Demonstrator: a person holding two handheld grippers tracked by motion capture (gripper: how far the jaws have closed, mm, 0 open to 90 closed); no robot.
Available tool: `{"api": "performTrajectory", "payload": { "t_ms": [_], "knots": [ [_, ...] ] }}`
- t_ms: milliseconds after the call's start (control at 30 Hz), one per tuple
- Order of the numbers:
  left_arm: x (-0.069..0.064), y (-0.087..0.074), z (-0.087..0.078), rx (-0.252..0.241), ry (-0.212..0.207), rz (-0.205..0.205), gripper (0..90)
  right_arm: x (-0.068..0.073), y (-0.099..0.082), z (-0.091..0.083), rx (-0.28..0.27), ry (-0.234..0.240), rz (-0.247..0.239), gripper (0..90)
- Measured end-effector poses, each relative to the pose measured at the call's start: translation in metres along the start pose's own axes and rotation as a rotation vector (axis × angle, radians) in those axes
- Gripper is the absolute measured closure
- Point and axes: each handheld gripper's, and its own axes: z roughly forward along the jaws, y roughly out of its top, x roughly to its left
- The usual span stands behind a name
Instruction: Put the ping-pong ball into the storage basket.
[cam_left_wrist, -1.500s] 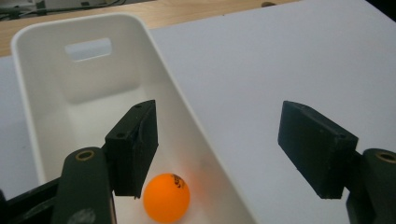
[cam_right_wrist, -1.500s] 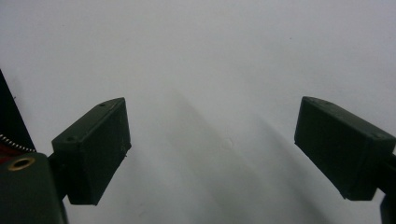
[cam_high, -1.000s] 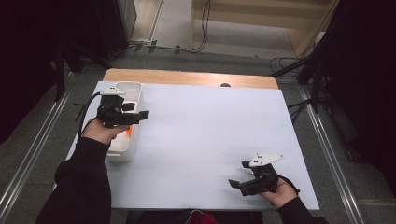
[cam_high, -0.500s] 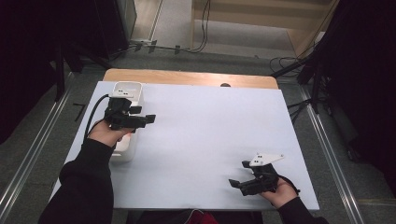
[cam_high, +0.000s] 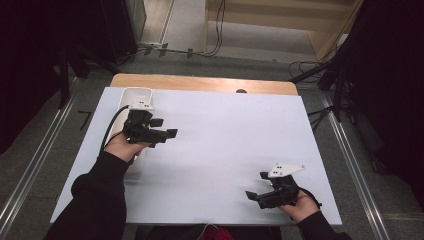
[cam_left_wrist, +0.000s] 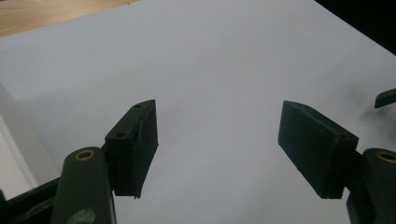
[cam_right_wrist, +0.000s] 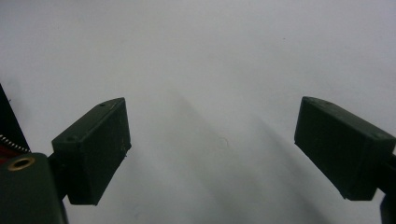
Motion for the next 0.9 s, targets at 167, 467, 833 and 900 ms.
{"api": "performTrajectory", "payload": {
  "t_ms": [167, 467, 833, 900],
  "knots": [
    [-0.005, -0.003, 0.006, -0.005, -0.028, -0.001, 21.6, 0.0, 0.0, -0.001, 0.0, -0.009, 0.005, 9.3],
    [-0.011, -0.005, 0.012, 0.008, -0.065, 0.007, 21.6, 0.0, -0.001, 0.0, 0.001, -0.007, 0.005, 9.3],
    [-0.025, -0.015, 0.014, 0.014, -0.068, 0.044, 21.6, 0.0, -0.001, -0.001, 0.003, -0.006, 0.006, 9.3],
    [-0.027, -0.016, 0.014, 0.019, -0.076, 0.048, 21.6, 0.0, -0.001, -0.001, 0.008, -0.006, 0.004, 9.3]
  ]
}}
